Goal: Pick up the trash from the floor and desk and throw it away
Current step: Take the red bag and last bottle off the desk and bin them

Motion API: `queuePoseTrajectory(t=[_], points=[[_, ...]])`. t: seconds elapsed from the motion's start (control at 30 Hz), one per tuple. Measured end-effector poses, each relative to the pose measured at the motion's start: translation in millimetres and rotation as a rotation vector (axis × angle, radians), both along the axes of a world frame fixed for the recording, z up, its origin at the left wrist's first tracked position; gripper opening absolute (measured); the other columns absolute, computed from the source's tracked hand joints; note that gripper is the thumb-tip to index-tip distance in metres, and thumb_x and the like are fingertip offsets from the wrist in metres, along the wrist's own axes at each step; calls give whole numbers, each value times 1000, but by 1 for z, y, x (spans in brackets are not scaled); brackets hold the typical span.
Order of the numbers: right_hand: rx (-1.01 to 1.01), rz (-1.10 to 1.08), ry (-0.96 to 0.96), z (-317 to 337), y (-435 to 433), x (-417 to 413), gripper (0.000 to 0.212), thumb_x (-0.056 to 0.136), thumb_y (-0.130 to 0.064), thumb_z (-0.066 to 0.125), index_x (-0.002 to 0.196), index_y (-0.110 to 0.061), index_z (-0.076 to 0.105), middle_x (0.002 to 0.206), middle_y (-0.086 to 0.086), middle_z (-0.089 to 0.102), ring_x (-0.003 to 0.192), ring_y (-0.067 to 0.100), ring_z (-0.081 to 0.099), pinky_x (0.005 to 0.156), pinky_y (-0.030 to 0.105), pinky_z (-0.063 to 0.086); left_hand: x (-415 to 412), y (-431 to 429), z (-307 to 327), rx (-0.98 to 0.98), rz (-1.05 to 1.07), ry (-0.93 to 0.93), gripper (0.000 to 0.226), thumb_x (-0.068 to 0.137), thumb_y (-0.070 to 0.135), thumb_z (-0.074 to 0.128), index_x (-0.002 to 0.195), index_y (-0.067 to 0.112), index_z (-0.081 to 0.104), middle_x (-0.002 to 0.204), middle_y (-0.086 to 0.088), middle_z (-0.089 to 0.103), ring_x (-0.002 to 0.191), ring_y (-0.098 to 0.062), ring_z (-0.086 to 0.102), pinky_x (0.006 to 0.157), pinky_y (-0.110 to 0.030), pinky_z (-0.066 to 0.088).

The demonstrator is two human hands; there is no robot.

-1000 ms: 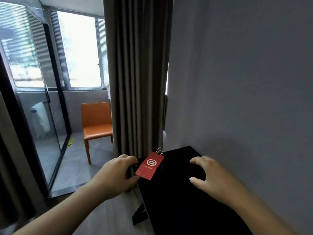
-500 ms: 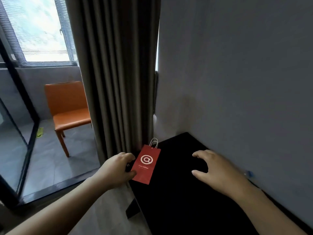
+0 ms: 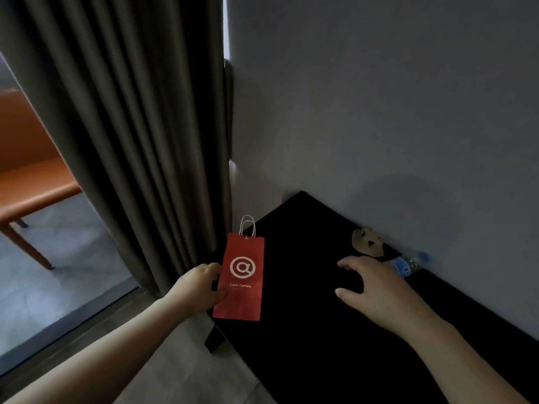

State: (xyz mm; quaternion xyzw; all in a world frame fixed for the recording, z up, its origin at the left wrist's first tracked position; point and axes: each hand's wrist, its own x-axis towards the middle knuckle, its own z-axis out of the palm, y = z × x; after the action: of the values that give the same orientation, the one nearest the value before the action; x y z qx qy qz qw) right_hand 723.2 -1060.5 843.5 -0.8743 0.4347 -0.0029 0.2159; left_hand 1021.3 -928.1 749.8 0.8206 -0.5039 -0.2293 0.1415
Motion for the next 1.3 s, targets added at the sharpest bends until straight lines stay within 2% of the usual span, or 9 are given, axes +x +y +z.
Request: queuePoseTrajectory(t=[0.13, 0.3, 0.43, 0.53, 0.67, 0.83, 0.97, 1.13, 1.3], points=[[19, -19, 22, -16, -18, 10, 55, 86, -45, 62, 137, -33, 43, 136, -12, 45, 112, 0, 43, 87, 16, 33, 12, -24, -22, 39, -30, 27, 42, 78, 37, 69, 117, 24, 57, 107, 10, 61, 90, -8, 57, 76, -23, 47], [65, -29, 20, -32, -50, 17, 54, 86, -45, 63, 135, -37, 43, 134, -15, 45, 107, -4, 39, 88, 16, 33, 14, -58, -41, 123, -32, 15, 42, 80, 38, 66, 116, 19, 57, 115, 3, 62, 103, -16, 60, 87, -35, 51], [101, 2, 11, -44, -80, 18, 53, 86, -44, 64, 134, -38, 43, 131, -16, 46, 108, -7, 39, 88, 12, 33, 12, -84, -57, 214, -55, 4, 58, 78, 43, 68, 129, 20, 51, 127, 2, 57, 113, -17, 57, 94, -33, 48], [144, 1, 30, -52, -104, 23, 53, 86, -42, 65, 134, -37, 43, 133, -14, 46, 112, -4, 42, 95, 16, 36, 12, -100, -67, 196, 6, 42, 66, 77, 43, 71, 135, 22, 47, 133, 1, 53, 119, -17, 54, 98, -34, 46], [154, -18, 56, -65, -117, 33, 53, 86, -43, 65, 134, -35, 43, 132, -12, 46, 113, -1, 44, 93, 17, 38, 20, -113, -81, 208, 66, 98, 61, 71, 49, 73, 124, 27, 53, 124, 0, 57, 105, -17, 61, 90, -36, 52], [166, -84, 94, -81, -120, 40, 53, 87, -41, 64, 135, -33, 43, 133, -10, 47, 116, 3, 46, 97, 21, 40, 35, -124, -105, 321, 98, 128, 85, 72, 55, 71, 141, 26, 31, 139, -6, 34, 119, -25, 50, 95, -36, 46], [211, -141, 120, -90, -116, 42, 55, 86, -43, 65, 135, -36, 42, 133, -13, 46, 112, -1, 46, 92, 18, 39, 37, -137, -122, 350, -11, 182, 88, 75, 54, 71, 145, 24, 27, 145, -8, 26, 128, -28, 42, 105, -38, 41], [231, -201, 121, -94, -113, 38, 54, 86, -42, 65, 135, -35, 42, 131, -12, 47, 107, -3, 43, 87, 17, 36, 20, -160, -131, 394, -181, 88, 84, 82, 54, 63, 148, 19, 24, 150, -12, 23, 135, -33, 32, 111, -40, 34], [236, -307, 99, -95, -114, 19, 54, 85, -43, 66, 133, -36, 43, 130, -13, 48, 110, -4, 43, 88, 16, 36, -4, -190, -132, 342, -360, 136, 70, 82, 46, 64, 142, 18, 39, 142, -8, 39, 128, -25, 41, 109, -36, 35]])
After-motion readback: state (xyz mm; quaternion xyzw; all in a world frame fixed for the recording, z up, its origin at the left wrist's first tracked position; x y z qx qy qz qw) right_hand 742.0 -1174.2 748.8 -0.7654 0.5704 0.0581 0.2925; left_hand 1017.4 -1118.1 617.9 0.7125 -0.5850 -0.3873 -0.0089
